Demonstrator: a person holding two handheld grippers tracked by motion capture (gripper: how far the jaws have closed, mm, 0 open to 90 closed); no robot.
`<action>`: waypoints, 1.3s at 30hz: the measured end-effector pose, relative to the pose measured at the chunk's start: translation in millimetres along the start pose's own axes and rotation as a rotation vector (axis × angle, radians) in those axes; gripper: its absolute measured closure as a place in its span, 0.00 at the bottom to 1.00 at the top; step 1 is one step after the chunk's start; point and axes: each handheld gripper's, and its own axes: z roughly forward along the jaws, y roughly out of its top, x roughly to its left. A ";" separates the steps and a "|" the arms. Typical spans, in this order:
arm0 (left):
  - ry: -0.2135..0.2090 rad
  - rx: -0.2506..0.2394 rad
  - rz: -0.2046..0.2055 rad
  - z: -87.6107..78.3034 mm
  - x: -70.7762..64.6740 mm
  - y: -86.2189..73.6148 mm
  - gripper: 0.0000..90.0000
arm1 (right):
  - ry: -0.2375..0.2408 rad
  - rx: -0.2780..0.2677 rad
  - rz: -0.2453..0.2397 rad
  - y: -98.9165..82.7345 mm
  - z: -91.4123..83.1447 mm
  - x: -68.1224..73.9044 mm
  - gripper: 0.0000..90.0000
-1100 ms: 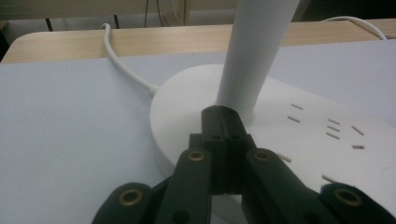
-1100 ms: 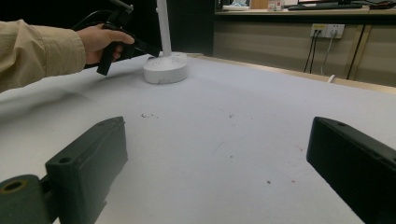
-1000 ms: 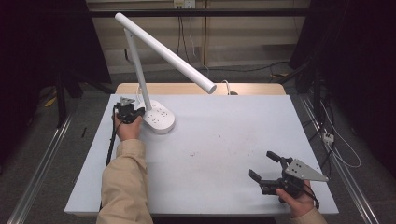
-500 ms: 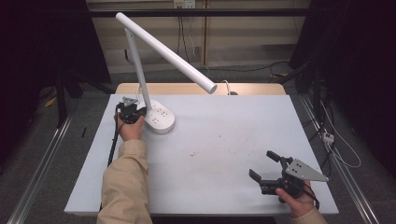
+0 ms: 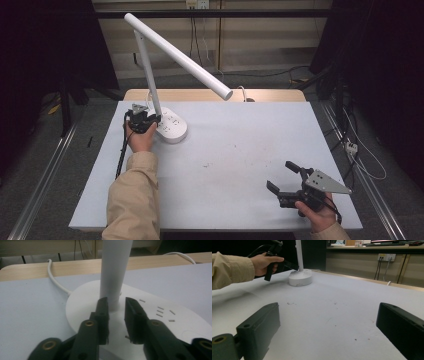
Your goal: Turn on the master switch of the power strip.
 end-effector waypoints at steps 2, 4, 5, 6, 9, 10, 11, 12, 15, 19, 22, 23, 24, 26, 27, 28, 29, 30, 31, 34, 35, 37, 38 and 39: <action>-0.014 -0.001 0.002 -1.6 -1.8 1.1 0.69 | 0.003 0.001 -0.001 0.4 -0.1 0.7 0.05; -0.024 -0.004 0.000 -3.2 -3.8 2.4 0.66 | 0.003 0.001 -0.002 0.7 -0.2 1.1 0.05; -0.031 -0.004 -0.008 -4.2 -4.4 3.1 0.59 | 0.003 -0.001 -0.003 0.9 -0.2 1.1 0.05; -0.038 -0.003 -0.021 -5.1 -5.0 3.5 0.59 | 0.003 -0.001 -0.003 0.9 -0.2 1.1 0.05; -0.059 0.001 -0.026 -7.7 -7.9 3.5 0.52 | 0.007 0.001 0.000 0.7 0.3 1.1 0.05; -0.066 -0.003 -0.029 -9.2 -8.7 3.0 0.48 | 0.009 0.002 0.000 0.7 1.1 1.1 0.05; -0.074 -0.005 -0.037 -10.7 -9.7 2.4 0.45 | 0.010 0.000 0.000 1.0 1.4 1.2 0.05; -0.082 0.003 -0.036 -11.8 -10.6 2.0 0.41 | 0.009 -0.001 -0.002 1.3 1.7 1.3 0.05; -0.103 -0.002 -0.021 -17.3 -15.0 2.0 0.39 | 0.013 -0.002 0.000 1.7 2.7 1.9 0.05; -0.135 -0.003 -0.026 -24.3 -18.8 -0.1 0.31 | 0.016 0.000 -0.002 1.9 3.9 2.9 0.05; -0.139 0.004 -0.017 -29.5 -20.2 -2.7 0.28 | 0.015 0.000 -0.002 2.3 3.9 3.1 0.05; -0.141 0.000 -0.020 -31.4 -21.0 -3.6 0.27 | 0.016 -0.001 -0.002 2.3 4.0 3.0 0.05; -0.148 -0.004 -0.020 -33.3 -21.6 -4.2 0.26 | 0.016 0.001 -0.002 2.3 4.0 2.9 0.05; -0.158 -0.004 -0.014 -37.1 -23.7 -5.9 0.25 | 0.016 0.000 -0.001 2.3 4.2 2.7 0.05; -0.165 0.000 -0.010 -38.6 -25.1 -6.8 0.24 | 0.016 0.000 -0.001 2.3 4.3 2.6 0.05; -0.172 0.005 -0.003 -40.2 -26.5 -7.6 0.23 | 0.016 -0.001 0.000 2.3 4.4 2.5 0.05; -0.177 0.012 0.007 -41.5 -28.3 -8.1 0.22 | 0.017 0.000 0.000 2.2 4.5 2.5 0.05; -0.182 0.018 0.023 -42.8 -30.1 -8.4 0.21 | 0.018 -0.001 0.000 2.1 4.7 2.4 0.05; -0.192 0.014 0.031 -43.8 -32.2 -8.7 0.20 | 0.018 0.000 0.000 2.1 4.8 2.4 0.05; -0.211 0.007 0.037 -48.0 -36.6 -9.6 0.19 | 0.018 -0.001 0.000 2.2 5.1 2.6 0.05; -0.215 0.005 0.037 -49.1 -37.7 -10.2 0.19 | 0.018 0.000 -0.001 2.3 4.9 2.8 0.05; -0.224 0.015 0.046 -51.5 -39.4 -11.5 0.18 | 0.018 0.000 -0.001 2.4 4.8 3.0 0.05; -0.227 0.011 0.042 -52.6 -40.2 -12.3 0.17 | 0.019 0.000 -0.003 2.4 4.8 3.1 0.05; -0.230 0.011 0.039 -54.3 -40.6 -13.1 0.17 | 0.019 0.001 -0.003 2.3 4.8 3.1 0.05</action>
